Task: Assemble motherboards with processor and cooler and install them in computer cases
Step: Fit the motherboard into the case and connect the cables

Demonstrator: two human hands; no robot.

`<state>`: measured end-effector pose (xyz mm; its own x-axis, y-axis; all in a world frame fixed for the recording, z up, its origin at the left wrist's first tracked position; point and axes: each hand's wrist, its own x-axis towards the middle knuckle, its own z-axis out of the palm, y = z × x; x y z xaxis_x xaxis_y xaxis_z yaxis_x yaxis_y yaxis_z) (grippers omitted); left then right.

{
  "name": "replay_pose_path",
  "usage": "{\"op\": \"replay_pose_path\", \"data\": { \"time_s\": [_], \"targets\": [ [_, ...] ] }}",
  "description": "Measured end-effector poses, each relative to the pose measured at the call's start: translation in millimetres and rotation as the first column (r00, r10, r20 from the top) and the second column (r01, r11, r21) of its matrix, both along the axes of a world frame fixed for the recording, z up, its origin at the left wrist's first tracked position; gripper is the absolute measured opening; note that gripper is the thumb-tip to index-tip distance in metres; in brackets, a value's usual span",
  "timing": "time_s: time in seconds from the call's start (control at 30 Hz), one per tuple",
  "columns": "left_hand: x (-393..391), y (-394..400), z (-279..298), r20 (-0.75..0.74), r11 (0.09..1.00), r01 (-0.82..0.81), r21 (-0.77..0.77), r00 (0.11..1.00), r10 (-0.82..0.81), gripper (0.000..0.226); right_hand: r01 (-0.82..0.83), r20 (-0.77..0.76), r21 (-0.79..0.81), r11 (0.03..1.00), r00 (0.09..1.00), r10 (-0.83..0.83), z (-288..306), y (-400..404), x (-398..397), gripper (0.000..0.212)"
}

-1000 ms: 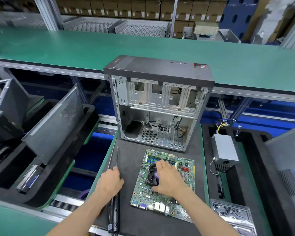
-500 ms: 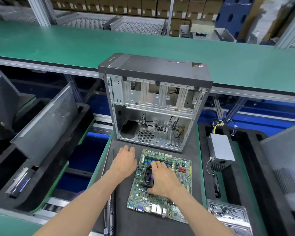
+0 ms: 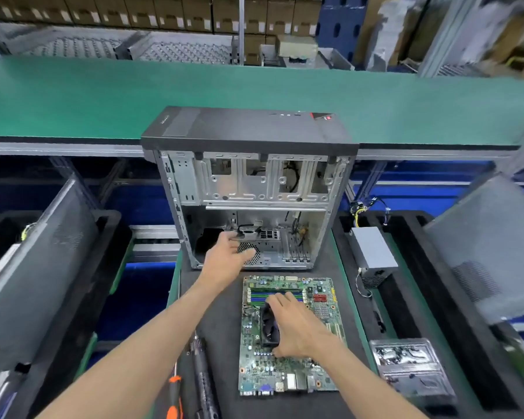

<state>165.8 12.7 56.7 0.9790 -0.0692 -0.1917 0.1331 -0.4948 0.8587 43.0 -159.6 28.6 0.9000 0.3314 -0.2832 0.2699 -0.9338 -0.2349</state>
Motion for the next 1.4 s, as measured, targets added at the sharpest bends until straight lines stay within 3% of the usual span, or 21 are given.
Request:
{"op": "replay_pose_path", "data": {
  "time_s": [0.1, 0.2, 0.27, 0.33, 0.37, 0.43, 0.63, 1.03, 1.4],
  "targets": [
    [12, -6, 17, -0.2, 0.893, -0.17, -0.416, 0.975, 0.092, 0.088, -0.003, 0.034, 0.012, 1.0, 0.999, 0.003, 13, -1, 1, 0.084],
    [23, -13, 35, -0.352, 0.591, -0.311, -0.744, 0.935, 0.048, 0.069, -0.018, 0.063, 0.019, 1.0, 0.998, 0.016, 27, -1, 2, 0.084],
    [30, -18, 48, -0.394, 0.4, -0.354, -0.845, 0.919, -0.02, 0.062, -0.022, 0.073, 0.019, 1.0, 0.997, 0.02, 35, -1, 2, 0.083],
    [37, -23, 57, -0.392, 0.254, -0.365, -0.896, 0.917, -0.067, 0.09, -0.032, 0.086, 0.019, 0.999, 0.996, 0.03, 42, 0, 1, 0.082],
    [41, -24, 60, -0.389, 0.203, -0.369, -0.907, 0.919, -0.07, 0.096, -0.038, 0.091, 0.02, 0.999, 0.995, 0.036, 45, 1, 1, 0.081],
    [48, -27, 62, -0.382, 0.139, -0.369, -0.919, 0.92, -0.085, 0.085, -0.048, 0.103, 0.018, 0.999, 0.994, 0.046, 50, 3, 0, 0.082],
    [57, -33, 50, -0.356, 0.176, -0.337, -0.925, 0.931, -0.088, 0.027, -0.064, 0.135, 0.022, 0.998, 0.989, 0.06, 62, 9, 0, 0.077],
    [48, -53, 60, -0.351, 0.104, -0.342, -0.934, 0.933, -0.08, 0.022, -0.121, 0.216, 0.051, 0.991, 0.97, 0.107, 80, 23, 6, 0.07],
    [40, -85, 88, -0.443, 0.112, -0.433, -0.894, 0.892, -0.087, 0.018, -0.128, 0.221, 0.045, 0.991, 0.968, 0.115, 91, 15, 4, 0.073]
  ]
}}
